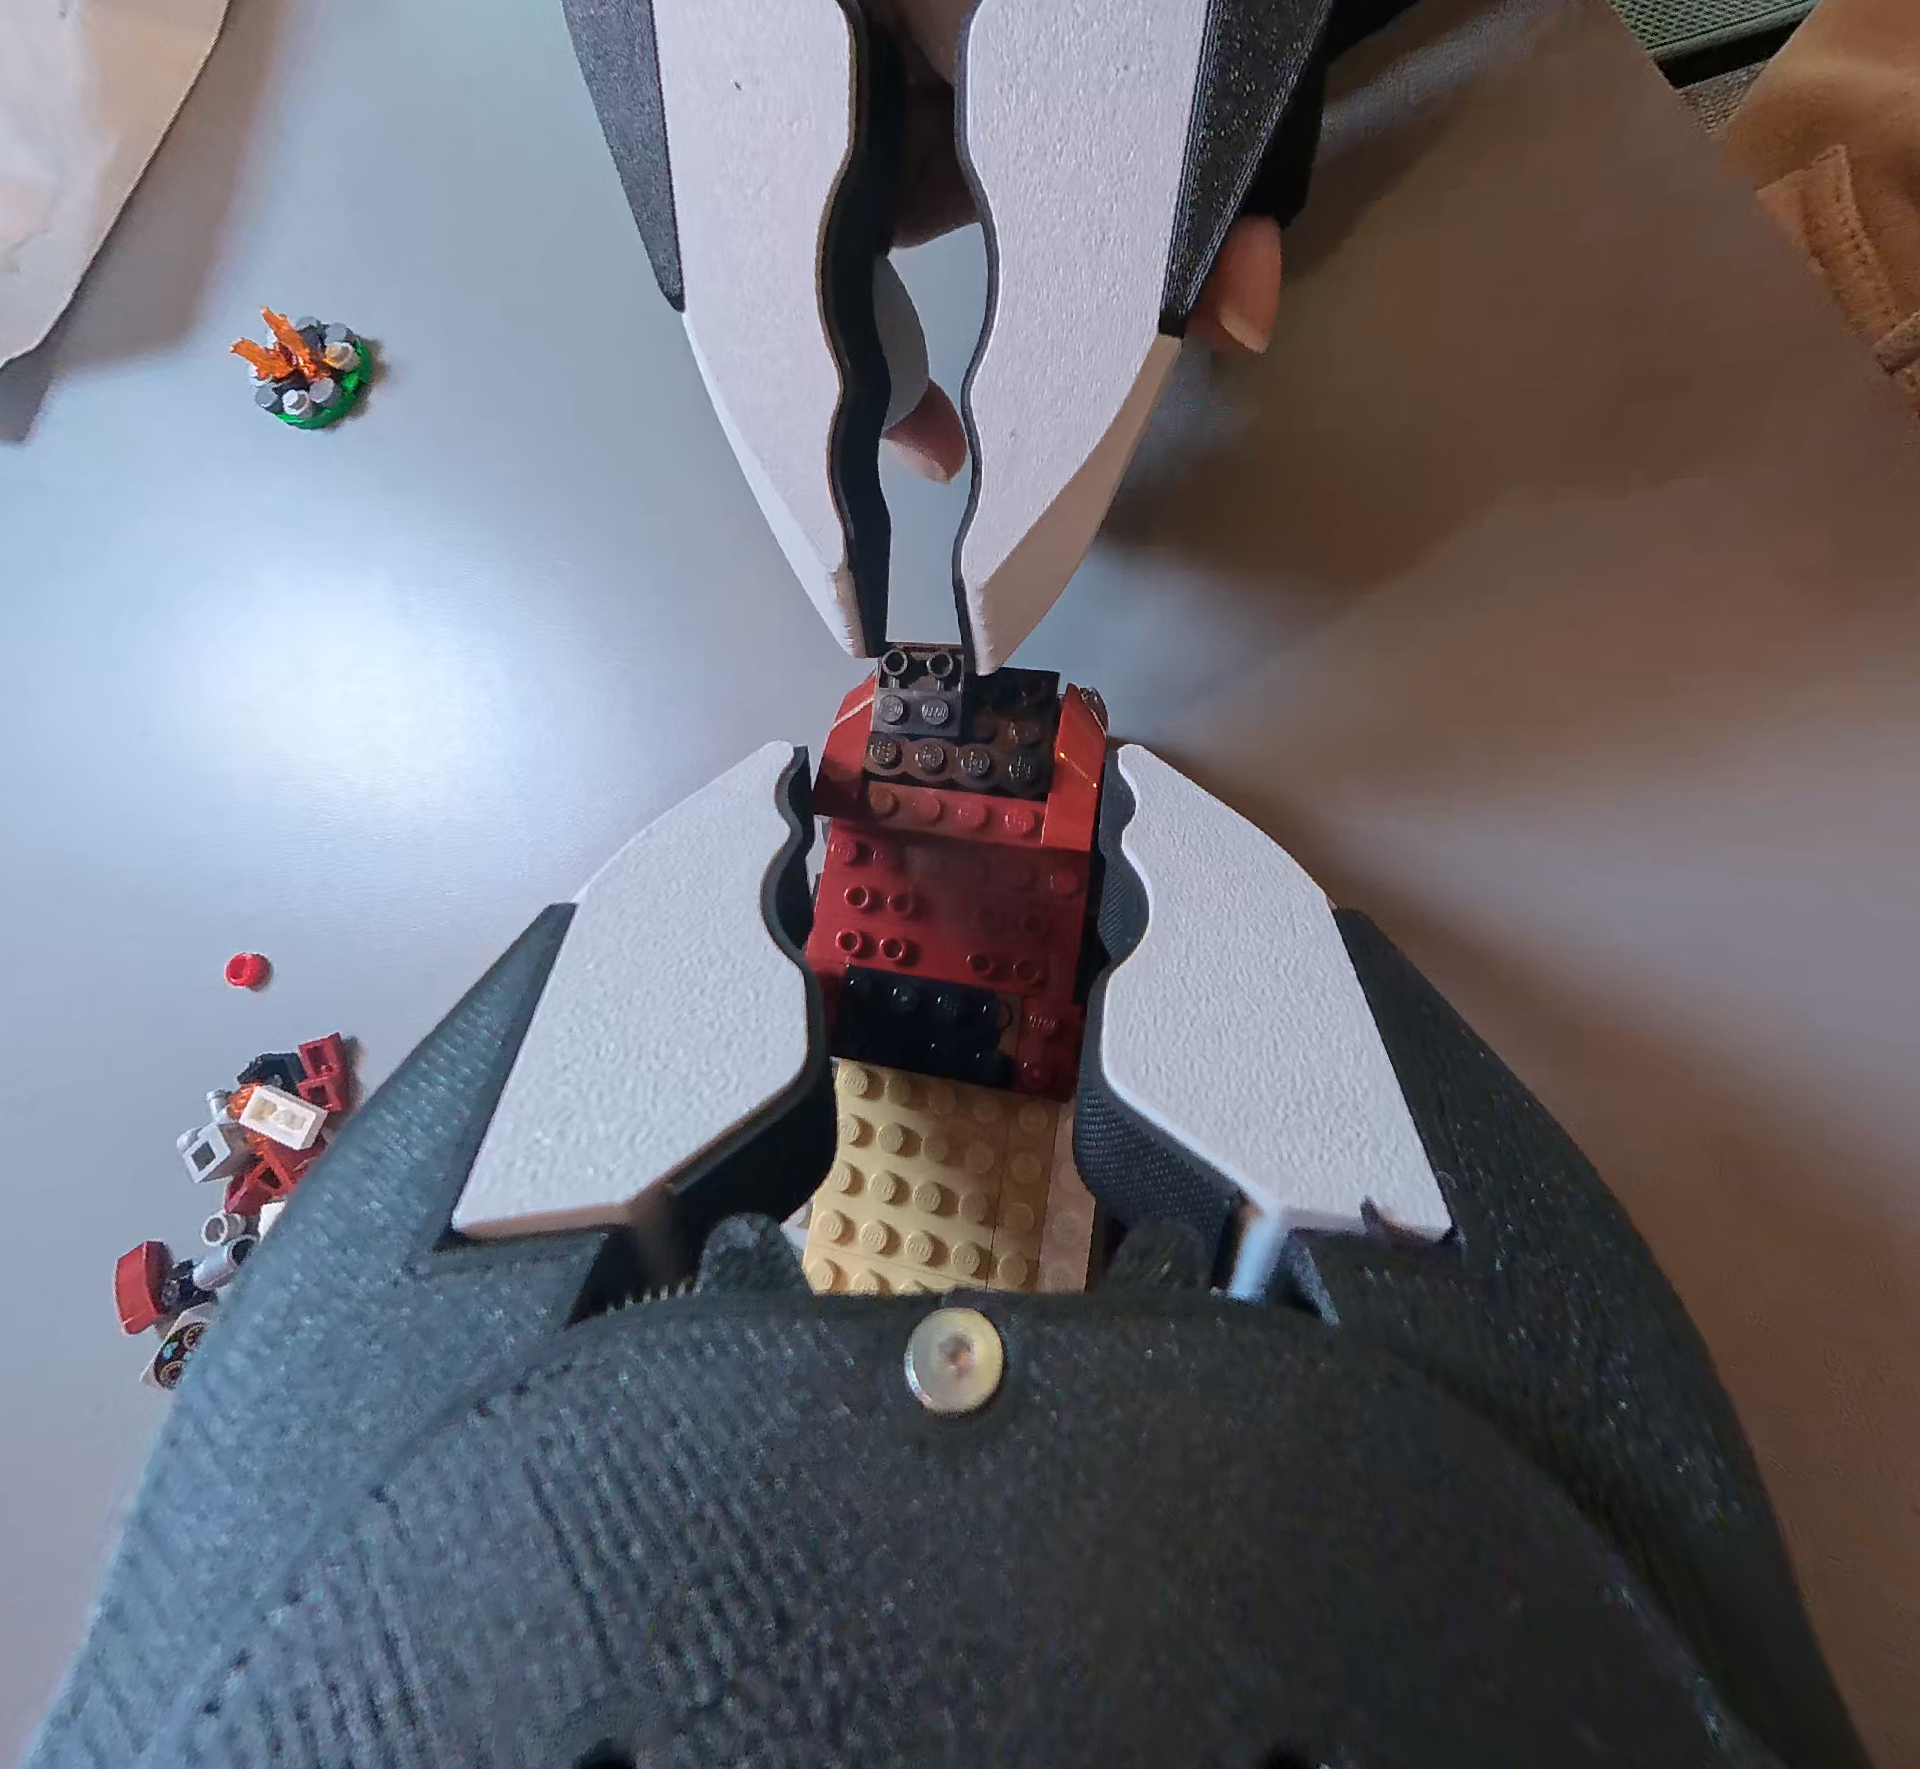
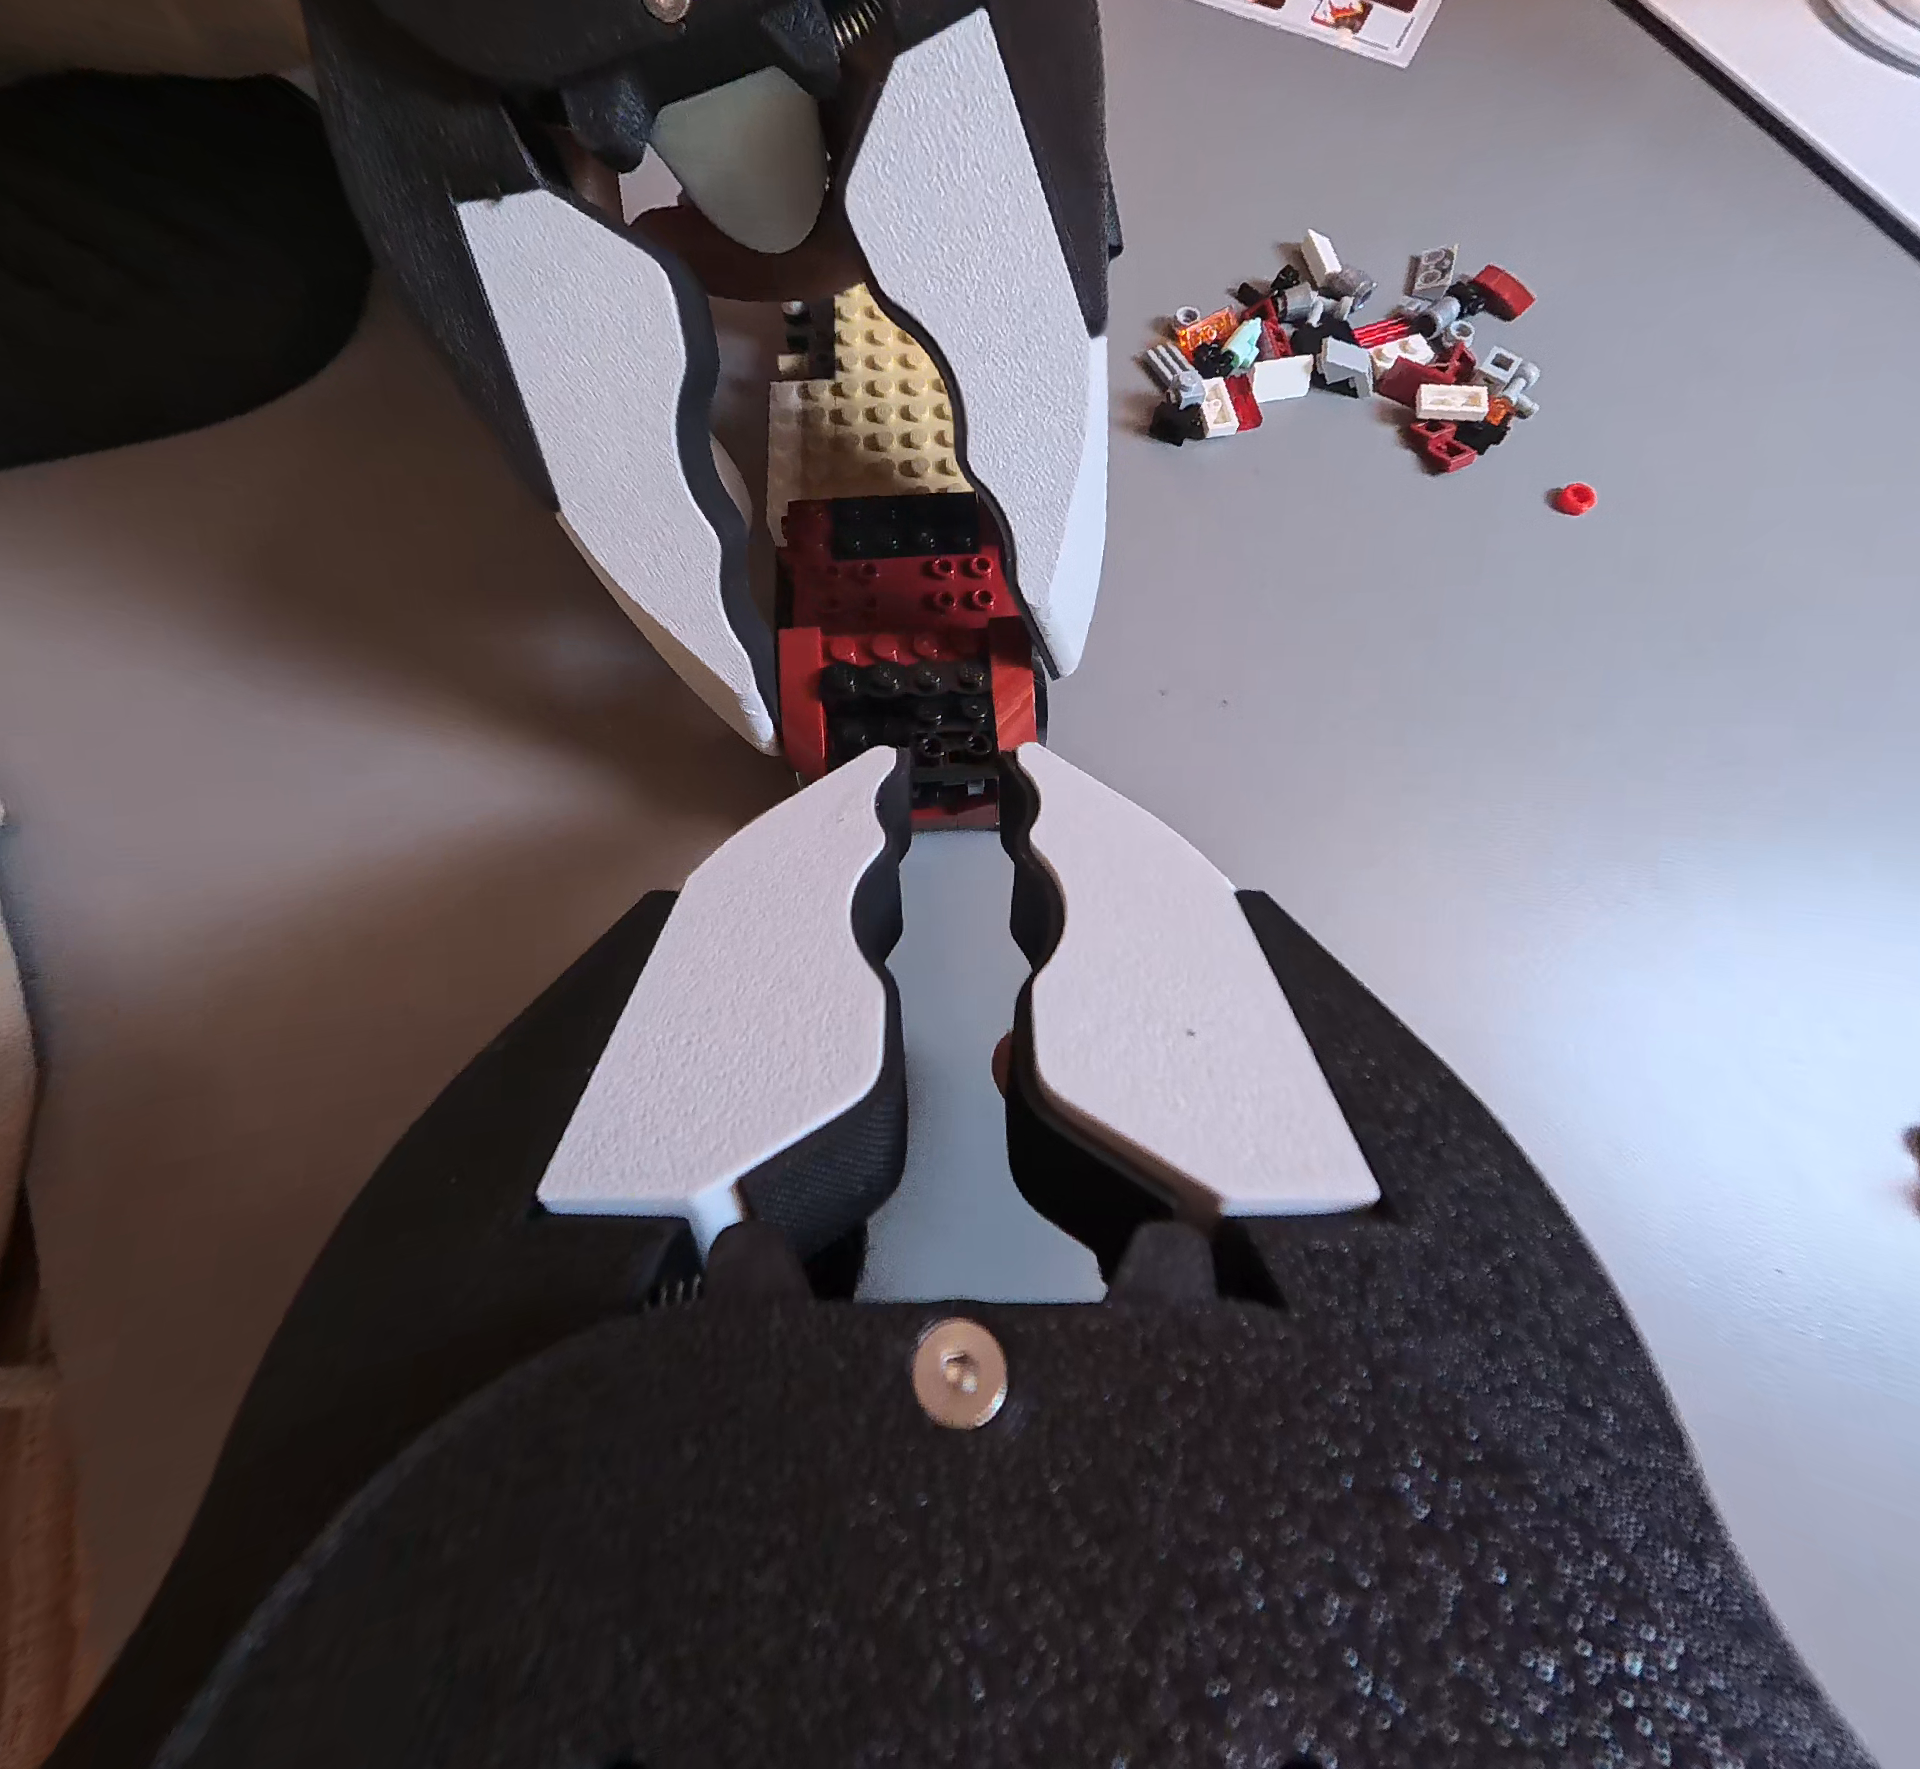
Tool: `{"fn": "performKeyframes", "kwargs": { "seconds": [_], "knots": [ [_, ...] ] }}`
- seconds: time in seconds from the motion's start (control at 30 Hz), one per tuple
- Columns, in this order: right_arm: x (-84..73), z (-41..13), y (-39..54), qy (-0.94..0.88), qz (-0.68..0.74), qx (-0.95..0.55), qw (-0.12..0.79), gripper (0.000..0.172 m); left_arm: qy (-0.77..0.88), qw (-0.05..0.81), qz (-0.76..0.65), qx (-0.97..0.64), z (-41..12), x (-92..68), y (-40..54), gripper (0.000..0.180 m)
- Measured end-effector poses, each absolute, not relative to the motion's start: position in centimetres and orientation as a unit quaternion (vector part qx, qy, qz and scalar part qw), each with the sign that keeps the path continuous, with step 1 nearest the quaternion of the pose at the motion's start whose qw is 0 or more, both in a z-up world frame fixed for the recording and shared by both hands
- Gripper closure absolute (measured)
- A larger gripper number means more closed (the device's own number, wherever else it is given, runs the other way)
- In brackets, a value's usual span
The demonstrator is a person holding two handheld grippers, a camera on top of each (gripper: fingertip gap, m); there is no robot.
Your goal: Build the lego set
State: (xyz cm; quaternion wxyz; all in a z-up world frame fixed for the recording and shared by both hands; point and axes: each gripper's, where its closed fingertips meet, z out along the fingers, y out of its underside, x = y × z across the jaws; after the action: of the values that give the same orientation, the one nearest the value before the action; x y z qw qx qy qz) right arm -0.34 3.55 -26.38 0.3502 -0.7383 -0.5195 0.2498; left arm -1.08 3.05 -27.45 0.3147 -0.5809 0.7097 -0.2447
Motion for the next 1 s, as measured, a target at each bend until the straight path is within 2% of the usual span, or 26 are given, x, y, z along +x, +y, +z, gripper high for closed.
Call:
{"fn": "performKeyframes", "kwargs": {
  "seconds": [0.2, 0.37, 0.6, 1.0],
  "knots": [
    [-0.4, -26.4, 3.6, -0.535, 0.227, -0.744, 0.330, 0.155, 0.712, 0.343, -0.232, -0.567, -26.6, -1.2, 3.2, 0.126],
    [-0.5, -26.4, 3.7, -0.536, 0.228, -0.747, 0.320, 0.155, 0.730, 0.367, -0.217, -0.534, -25.3, -1.1, 2.0, 0.133],
    [-0.7, -26.5, 3.9, -0.543, 0.218, -0.751, 0.307, 0.155, 0.766, 0.349, -0.162, -0.515, -27.3, -0.9, 1.4, 0.132],
    [-0.7, -26.2, 3.8, -0.534, 0.260, -0.748, 0.297, 0.154, 0.778, 0.334, -0.118, -0.518, -27.6, -1.3, 1.4, 0.131]
  ]
}}
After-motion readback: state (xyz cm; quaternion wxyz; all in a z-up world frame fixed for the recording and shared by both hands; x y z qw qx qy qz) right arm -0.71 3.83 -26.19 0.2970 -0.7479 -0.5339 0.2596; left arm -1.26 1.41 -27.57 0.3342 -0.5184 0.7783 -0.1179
